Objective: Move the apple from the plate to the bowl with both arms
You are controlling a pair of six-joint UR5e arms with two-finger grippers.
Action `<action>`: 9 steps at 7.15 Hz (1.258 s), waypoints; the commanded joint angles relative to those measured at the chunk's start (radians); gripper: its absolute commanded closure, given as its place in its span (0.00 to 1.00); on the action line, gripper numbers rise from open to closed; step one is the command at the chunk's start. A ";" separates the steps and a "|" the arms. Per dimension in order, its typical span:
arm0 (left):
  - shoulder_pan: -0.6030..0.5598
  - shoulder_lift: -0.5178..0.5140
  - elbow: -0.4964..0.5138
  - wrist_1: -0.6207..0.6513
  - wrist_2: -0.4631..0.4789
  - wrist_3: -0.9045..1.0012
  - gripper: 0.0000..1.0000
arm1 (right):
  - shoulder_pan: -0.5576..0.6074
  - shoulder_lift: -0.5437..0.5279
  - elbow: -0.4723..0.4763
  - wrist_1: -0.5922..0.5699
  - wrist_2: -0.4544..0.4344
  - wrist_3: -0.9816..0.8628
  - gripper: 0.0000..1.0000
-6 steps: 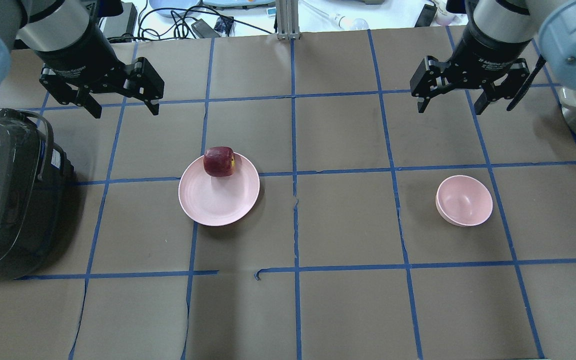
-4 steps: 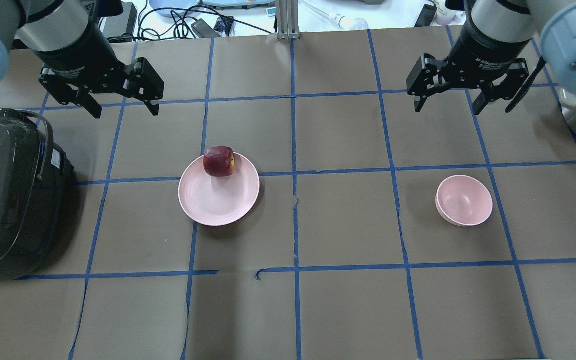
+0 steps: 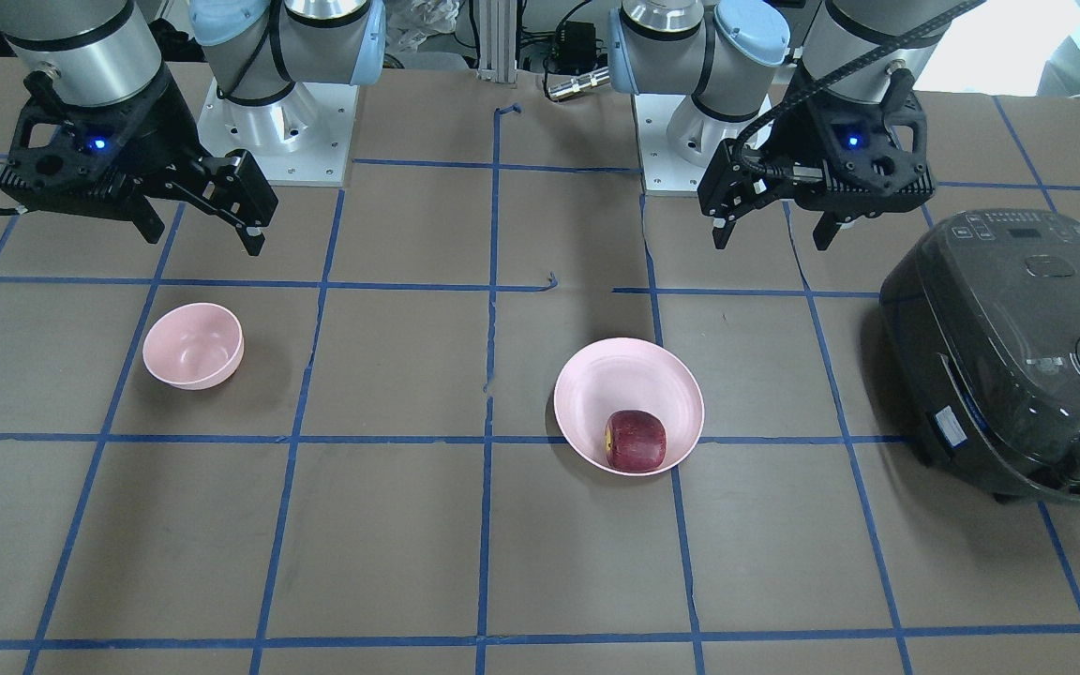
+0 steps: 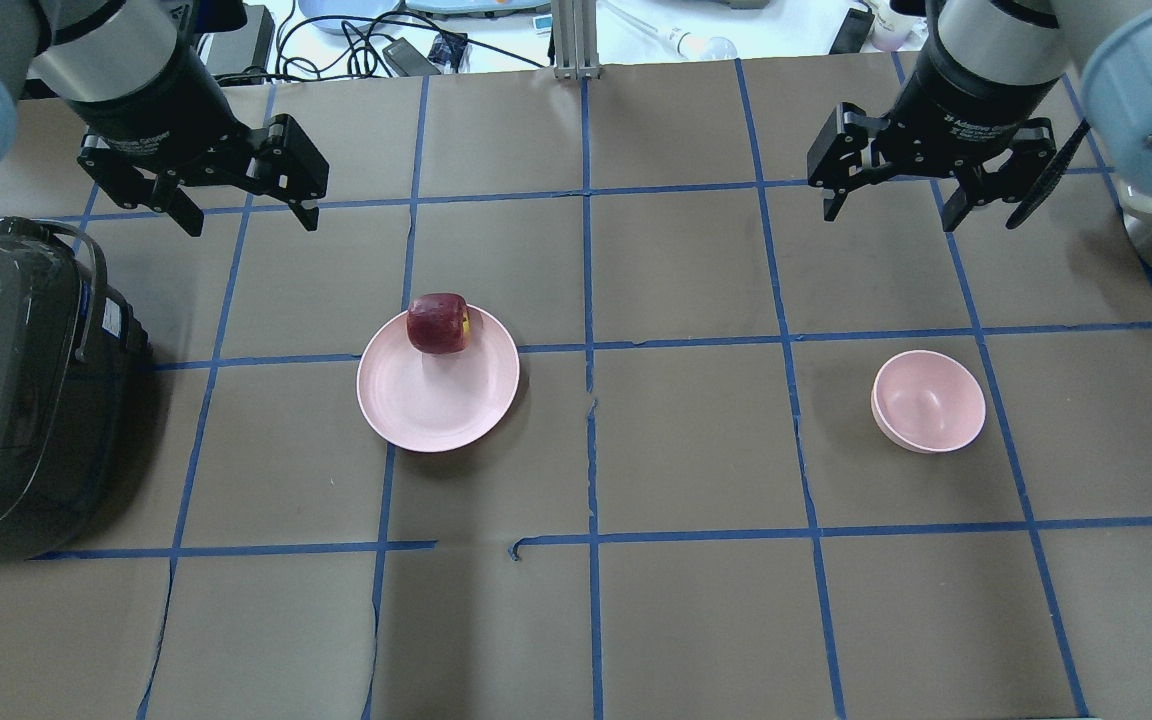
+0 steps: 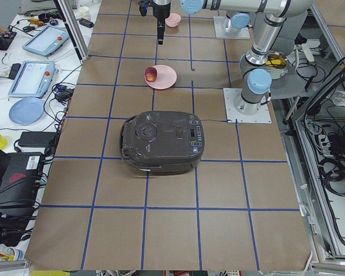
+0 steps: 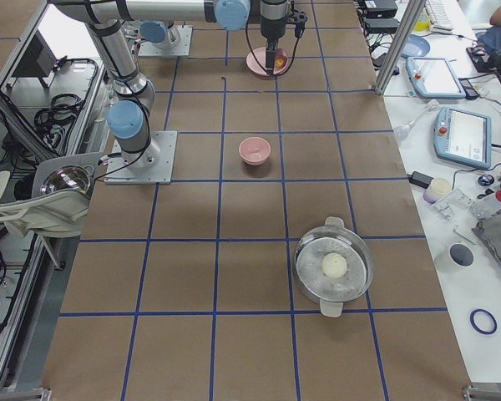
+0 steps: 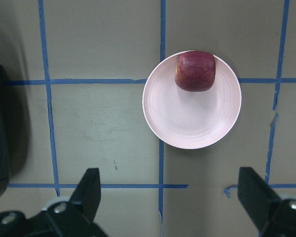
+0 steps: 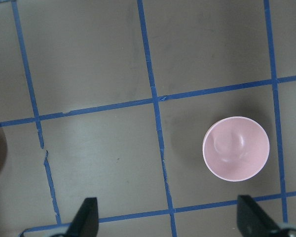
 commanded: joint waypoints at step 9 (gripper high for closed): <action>0.000 0.001 0.002 0.002 -0.002 0.000 0.00 | 0.000 0.002 0.005 0.064 -0.008 0.000 0.00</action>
